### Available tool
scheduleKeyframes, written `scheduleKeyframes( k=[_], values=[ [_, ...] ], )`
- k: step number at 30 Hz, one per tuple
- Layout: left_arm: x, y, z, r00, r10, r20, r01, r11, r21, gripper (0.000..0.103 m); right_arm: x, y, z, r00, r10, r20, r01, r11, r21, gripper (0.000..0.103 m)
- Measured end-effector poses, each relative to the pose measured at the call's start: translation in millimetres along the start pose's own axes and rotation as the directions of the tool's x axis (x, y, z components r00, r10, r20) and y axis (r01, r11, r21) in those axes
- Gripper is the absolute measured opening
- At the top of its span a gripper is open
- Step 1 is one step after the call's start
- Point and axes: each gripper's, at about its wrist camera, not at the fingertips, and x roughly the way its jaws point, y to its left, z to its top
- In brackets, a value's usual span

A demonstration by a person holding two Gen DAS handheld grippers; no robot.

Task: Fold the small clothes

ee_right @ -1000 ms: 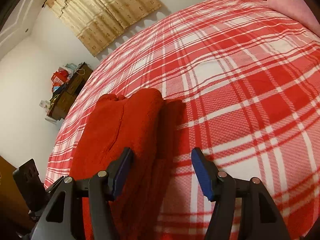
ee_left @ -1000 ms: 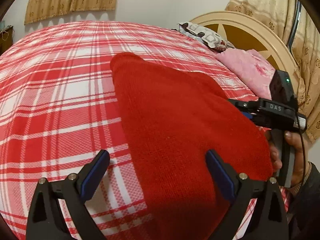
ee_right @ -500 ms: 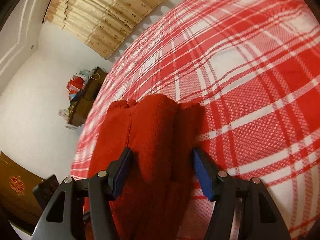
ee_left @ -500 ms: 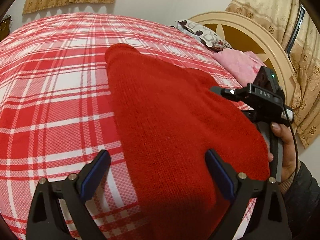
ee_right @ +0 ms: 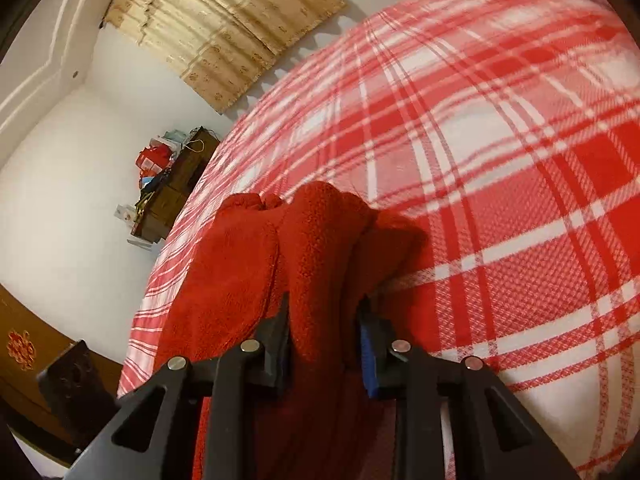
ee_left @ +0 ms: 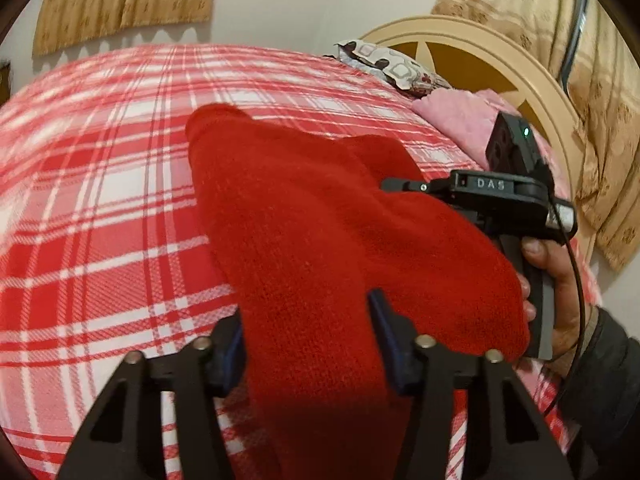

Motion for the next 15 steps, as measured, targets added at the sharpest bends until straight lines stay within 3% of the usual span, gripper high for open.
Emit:
scheduleKeyframes(
  k=[5,15],
  values=[
    [-10.7,-4.9,-0.2,0.999,0.04,0.003,-0.04,0.998,0.057,0.044,-8.0,14.1,-1.6,1.0,-0.002,0.031,0.003,1.0,-0.015,0.027],
    [-46.4,-3.0,-13.2,0.998,0.06,0.033,-0.062,0.996,0.069,0.042,-18.2,49.6,-14.8,0.998,0.056,0.027,-0.055,0.998,-0.043,0.027]
  ],
)
